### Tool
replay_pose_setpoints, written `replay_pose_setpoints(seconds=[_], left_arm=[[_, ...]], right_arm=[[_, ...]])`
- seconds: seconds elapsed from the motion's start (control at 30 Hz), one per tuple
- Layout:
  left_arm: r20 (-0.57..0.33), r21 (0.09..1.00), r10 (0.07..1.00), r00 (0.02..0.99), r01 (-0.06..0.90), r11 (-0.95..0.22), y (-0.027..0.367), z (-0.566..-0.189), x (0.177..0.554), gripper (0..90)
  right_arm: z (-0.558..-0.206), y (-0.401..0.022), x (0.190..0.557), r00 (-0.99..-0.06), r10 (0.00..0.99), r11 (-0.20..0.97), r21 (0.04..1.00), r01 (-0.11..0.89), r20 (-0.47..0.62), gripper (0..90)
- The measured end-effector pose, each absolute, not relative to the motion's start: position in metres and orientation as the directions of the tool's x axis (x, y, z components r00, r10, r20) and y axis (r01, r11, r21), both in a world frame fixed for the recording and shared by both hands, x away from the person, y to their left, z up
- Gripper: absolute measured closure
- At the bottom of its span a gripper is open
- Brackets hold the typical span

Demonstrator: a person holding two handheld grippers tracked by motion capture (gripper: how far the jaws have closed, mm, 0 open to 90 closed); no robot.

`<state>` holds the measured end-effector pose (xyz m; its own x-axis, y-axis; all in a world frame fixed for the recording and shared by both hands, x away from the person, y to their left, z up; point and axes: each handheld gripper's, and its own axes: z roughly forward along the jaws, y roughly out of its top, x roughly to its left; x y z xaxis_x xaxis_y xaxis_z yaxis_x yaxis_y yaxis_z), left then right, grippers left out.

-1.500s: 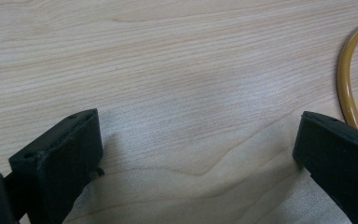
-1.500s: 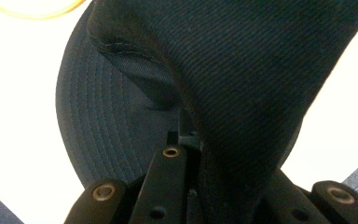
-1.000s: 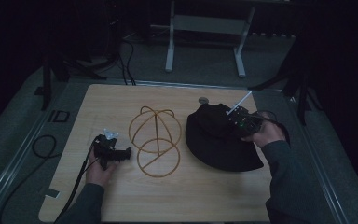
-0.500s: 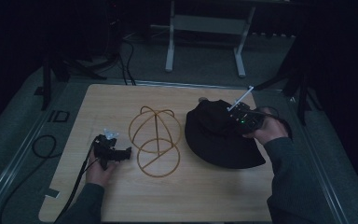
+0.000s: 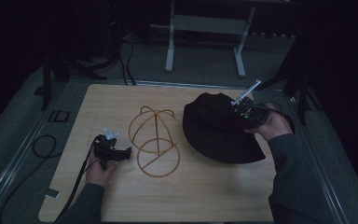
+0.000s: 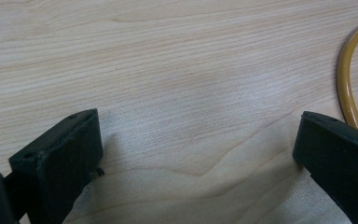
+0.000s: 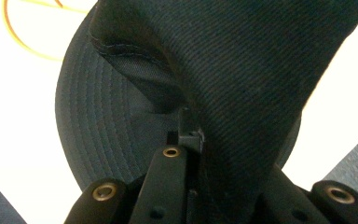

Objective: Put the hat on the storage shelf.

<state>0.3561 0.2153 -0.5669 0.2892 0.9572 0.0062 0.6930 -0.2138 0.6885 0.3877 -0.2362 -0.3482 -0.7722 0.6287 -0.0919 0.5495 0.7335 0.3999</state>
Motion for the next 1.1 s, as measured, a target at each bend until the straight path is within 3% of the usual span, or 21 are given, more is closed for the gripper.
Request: replay_pose_setpoints(seconds=[1.1], left_arm=[[0.006, 0.688, 0.957, 0.289, 0.693, -0.214, 0.215, -0.567, 0.356, 1.5]], right_arm=[[-0.314, -0.252, 0.385, -0.790, 0.609, 0.692, 0.535, 0.485, -0.071, 87.6]])
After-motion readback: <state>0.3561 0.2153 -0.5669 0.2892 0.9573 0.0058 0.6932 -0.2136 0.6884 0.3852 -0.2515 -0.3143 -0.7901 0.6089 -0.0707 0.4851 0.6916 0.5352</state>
